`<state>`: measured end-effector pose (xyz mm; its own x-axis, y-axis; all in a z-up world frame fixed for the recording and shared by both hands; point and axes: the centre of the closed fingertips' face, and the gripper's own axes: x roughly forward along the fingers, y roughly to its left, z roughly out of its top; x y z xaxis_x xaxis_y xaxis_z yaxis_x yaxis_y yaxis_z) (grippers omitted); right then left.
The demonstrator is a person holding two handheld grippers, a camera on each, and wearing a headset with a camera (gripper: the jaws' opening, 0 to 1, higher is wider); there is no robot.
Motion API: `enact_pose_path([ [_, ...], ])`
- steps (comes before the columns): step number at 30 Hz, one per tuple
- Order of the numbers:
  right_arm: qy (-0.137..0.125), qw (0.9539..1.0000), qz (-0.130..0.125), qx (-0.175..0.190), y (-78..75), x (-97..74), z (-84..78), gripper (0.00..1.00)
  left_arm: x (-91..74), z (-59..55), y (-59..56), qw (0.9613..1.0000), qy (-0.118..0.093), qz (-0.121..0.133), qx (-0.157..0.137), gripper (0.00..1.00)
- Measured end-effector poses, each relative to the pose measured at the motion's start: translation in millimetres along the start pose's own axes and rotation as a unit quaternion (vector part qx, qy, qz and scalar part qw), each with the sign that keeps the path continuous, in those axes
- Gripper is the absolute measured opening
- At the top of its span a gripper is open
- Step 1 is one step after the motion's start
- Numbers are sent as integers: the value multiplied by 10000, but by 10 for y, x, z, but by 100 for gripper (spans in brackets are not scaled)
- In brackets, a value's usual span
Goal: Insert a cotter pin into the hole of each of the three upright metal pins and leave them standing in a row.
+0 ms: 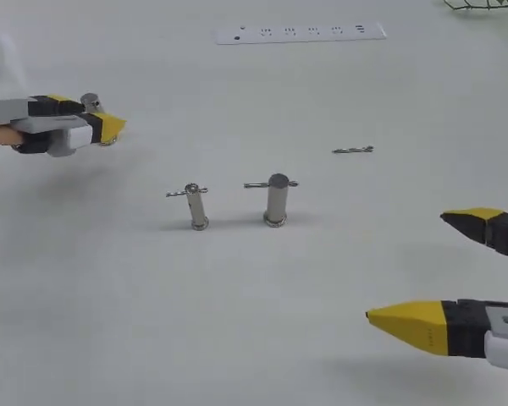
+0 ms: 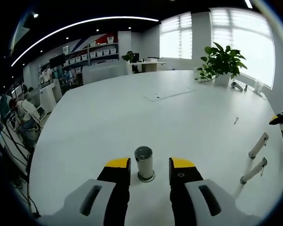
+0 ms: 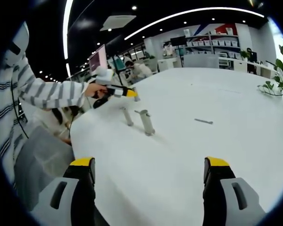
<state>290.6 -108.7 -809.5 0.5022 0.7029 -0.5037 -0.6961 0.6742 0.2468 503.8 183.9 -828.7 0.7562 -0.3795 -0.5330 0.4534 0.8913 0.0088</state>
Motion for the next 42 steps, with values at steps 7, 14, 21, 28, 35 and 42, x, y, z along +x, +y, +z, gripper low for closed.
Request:
enact_pose_path([
  [7,12,10000,-24,30,-14,-5,-25,96,40,-20,5,9999,84,-6,120,25],
  [14,12,10000,23,51,1,-4,-44,94,15,-8,-57,9998,143,8,149,17],
  [21,26,10000,31,38,3,0,-50,93,-25,-3,-99,9999,130,23,-74,12],
  [28,74,10000,58,25,4,8,-68,92,-55,10,-150,9997,98,29,-215,12],
  [35,74,10000,62,25,2,15,-58,92,-109,40,-324,9996,146,99,-202,11],
  [42,69,9999,100,24,3,9,-54,92,-159,51,-294,9993,240,165,-244,11],
])
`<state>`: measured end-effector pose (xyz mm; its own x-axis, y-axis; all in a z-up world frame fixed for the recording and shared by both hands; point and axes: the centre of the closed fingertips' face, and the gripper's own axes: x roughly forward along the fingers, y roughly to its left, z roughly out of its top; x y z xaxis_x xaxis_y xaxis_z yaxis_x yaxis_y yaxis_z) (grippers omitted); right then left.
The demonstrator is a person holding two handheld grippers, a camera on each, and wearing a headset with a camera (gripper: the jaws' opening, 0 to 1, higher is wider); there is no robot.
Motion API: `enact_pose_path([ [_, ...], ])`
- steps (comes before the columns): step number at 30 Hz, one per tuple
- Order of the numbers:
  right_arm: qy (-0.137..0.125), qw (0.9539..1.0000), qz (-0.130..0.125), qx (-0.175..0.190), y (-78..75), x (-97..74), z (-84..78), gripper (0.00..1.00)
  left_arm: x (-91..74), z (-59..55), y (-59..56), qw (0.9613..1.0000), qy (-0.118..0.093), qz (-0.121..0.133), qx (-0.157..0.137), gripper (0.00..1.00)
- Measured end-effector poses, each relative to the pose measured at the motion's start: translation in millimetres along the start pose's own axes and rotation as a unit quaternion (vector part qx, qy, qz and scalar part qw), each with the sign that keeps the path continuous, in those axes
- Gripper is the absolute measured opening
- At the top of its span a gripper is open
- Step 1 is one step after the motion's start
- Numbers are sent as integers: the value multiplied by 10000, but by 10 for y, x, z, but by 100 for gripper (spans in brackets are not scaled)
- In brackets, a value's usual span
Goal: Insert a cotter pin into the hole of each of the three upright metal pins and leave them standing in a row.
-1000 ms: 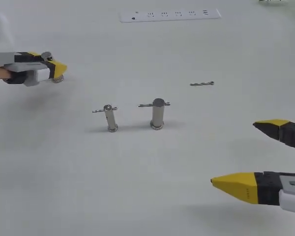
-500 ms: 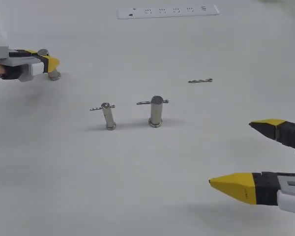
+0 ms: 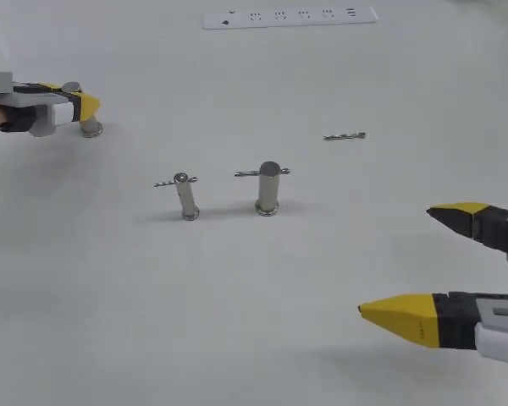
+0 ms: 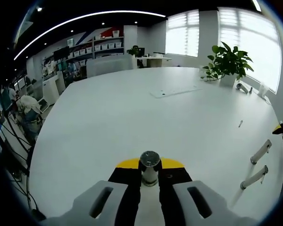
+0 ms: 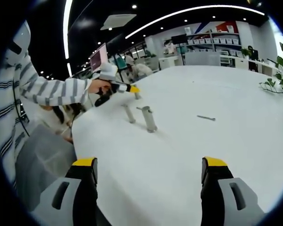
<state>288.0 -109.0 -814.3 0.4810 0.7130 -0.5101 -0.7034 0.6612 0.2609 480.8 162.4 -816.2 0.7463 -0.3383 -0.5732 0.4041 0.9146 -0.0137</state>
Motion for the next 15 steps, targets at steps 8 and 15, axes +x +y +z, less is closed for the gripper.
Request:
enact_pose_path([
  [8,32,9999,61,-93,17,13,-7,92,-156,42,222,9999,-10,80,-119,11],
  [15,34,9998,113,-166,22,-3,18,92,-379,52,294,9998,9,198,-96,11],
])
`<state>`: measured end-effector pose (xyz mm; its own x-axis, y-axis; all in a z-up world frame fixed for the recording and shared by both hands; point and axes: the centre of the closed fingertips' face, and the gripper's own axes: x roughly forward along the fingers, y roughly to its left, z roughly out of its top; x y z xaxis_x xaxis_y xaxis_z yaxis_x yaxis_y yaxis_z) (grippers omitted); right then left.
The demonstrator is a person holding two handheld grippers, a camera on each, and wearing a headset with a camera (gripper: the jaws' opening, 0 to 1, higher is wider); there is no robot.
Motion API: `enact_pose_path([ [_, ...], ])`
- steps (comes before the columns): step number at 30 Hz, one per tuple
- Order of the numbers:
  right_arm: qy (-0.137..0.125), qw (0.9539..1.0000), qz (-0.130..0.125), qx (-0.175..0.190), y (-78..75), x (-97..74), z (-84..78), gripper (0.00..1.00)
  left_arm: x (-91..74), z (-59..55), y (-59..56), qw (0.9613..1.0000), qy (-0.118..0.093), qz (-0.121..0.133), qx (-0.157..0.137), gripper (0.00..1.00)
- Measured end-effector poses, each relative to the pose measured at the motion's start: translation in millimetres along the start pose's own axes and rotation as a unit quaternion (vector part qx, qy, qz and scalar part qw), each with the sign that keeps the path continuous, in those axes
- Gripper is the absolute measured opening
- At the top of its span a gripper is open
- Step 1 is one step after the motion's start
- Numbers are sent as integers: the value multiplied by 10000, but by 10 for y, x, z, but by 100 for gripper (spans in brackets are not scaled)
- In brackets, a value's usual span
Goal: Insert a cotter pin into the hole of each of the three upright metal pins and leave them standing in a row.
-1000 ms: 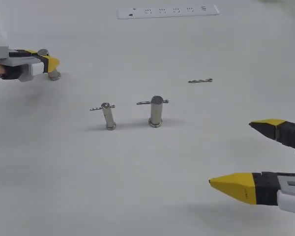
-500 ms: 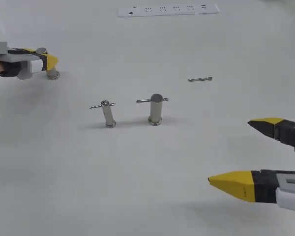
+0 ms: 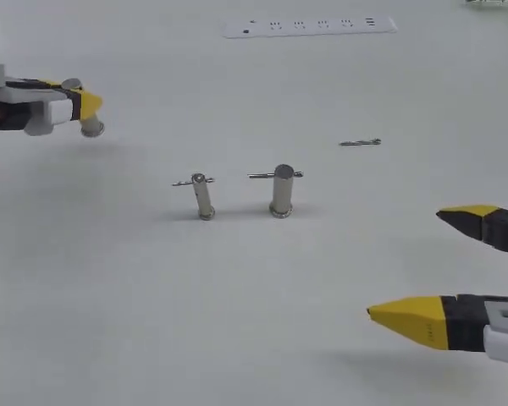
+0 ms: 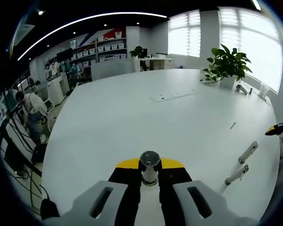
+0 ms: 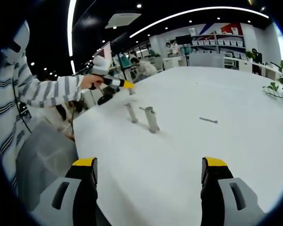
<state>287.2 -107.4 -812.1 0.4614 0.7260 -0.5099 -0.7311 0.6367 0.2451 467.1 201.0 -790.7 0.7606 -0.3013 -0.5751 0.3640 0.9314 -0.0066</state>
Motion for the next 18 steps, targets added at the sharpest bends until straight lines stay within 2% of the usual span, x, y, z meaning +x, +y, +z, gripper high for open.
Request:
enact_pose_path([
  [1,2,10000,5,-12,-1,-3,2,92,-27,-3,14,9999,5,24,-102,11],
  [5,-21,10000,22,-62,-4,-18,17,92,-173,-16,-14,9999,-2,114,-31,11],
  [11,-8,9999,22,-138,-20,-37,13,92,-411,-76,-108,9994,-3,311,-145,11],
  [14,-5,9998,26,-175,-16,-52,10,92,-517,-118,-188,9990,41,399,-198,11],
  [16,3,9998,35,-210,-9,-62,5,92,-594,-124,-240,9987,-3,404,-317,11],
  [18,12,9997,50,-230,0,-71,-2,92,-666,-121,-287,9987,-33,415,-308,11],
])
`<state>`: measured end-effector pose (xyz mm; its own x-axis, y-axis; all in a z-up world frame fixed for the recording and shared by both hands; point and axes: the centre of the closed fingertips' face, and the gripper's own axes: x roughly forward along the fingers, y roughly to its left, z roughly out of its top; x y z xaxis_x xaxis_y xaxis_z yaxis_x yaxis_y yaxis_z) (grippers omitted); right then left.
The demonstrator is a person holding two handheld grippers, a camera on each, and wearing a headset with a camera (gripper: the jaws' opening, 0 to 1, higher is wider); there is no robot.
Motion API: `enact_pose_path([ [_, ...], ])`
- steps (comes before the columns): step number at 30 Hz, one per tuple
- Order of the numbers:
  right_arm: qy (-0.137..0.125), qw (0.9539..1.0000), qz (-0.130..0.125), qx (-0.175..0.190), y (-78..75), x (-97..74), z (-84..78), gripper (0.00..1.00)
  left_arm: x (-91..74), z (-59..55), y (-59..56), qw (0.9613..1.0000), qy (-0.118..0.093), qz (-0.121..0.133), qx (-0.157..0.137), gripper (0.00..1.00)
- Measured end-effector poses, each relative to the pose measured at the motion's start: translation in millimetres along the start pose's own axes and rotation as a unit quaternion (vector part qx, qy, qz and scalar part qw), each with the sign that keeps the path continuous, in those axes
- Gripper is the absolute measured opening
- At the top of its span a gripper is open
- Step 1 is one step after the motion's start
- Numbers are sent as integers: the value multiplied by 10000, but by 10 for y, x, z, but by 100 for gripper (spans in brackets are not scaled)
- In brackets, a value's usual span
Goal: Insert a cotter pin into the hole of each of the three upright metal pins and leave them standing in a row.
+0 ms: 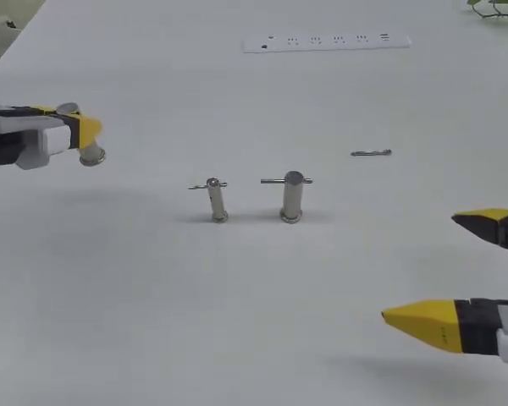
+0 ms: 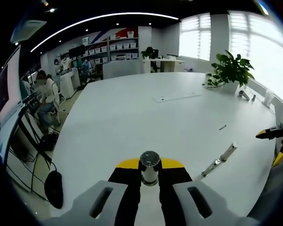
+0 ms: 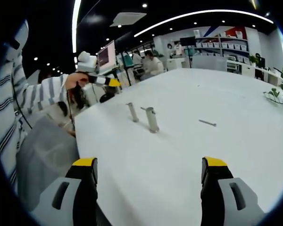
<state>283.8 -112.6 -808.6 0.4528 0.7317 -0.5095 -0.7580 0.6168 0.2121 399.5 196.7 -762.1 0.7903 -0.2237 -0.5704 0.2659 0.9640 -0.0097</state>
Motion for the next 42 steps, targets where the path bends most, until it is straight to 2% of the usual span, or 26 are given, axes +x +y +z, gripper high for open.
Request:
enact_pose_path([
  [2,-14,10000,21,-20,10,-7,2,92,-66,-7,-38,10000,-11,37,-77,11],
  [3,-24,10000,34,-32,15,-9,7,92,-96,-43,-57,9995,33,86,-307,11],
  [4,-30,10000,36,-48,17,-10,11,92,-114,-64,-70,9991,60,117,-413,11],
  [11,-75,9999,58,-135,25,-31,61,92,-265,-115,-277,9985,90,211,-504,11],
  [12,-83,9998,60,-151,24,-33,67,92,-295,-124,-329,9984,48,237,-518,11],
  [14,-92,9998,55,-167,19,-35,72,92,-325,-142,-408,9956,-47,307,-880,11],
  [15,-98,9998,50,-167,16,-37,74,92,-329,-154,-435,9955,-60,297,-903,11],
  [19,-143,9998,46,-159,13,-44,88,92,-344,-230,-620,9954,23,250,-919,11],
  [21,-142,9998,55,-156,15,-45,80,92,-349,-269,-723,9943,133,216,-1038,11],
  [22,-131,9998,46,-159,12,-45,71,92,-349,-274,-795,9945,131,189,-1024,11],
  [25,-134,9998,10,-165,5,-48,62,93,-335,-290,-915,9950,141,152,-975,11],
  [26,-152,9997,3,-167,5,-50,66,93,-331,-305,-1011,9956,159,127,-910,11],
  [30,-195,9997,10,-138,22,-62,69,93,-245,-420,-1165,9977,330,96,-578,11],
  [37,-173,9998,32,-133,49,-84,45,93,-139,-567,-1373,9963,517,-111,-678,11],
  [42,-189,9998,29,-109,54,-86,42,93,-38,-602,-1474,9962,536,-181,-667,11],
])
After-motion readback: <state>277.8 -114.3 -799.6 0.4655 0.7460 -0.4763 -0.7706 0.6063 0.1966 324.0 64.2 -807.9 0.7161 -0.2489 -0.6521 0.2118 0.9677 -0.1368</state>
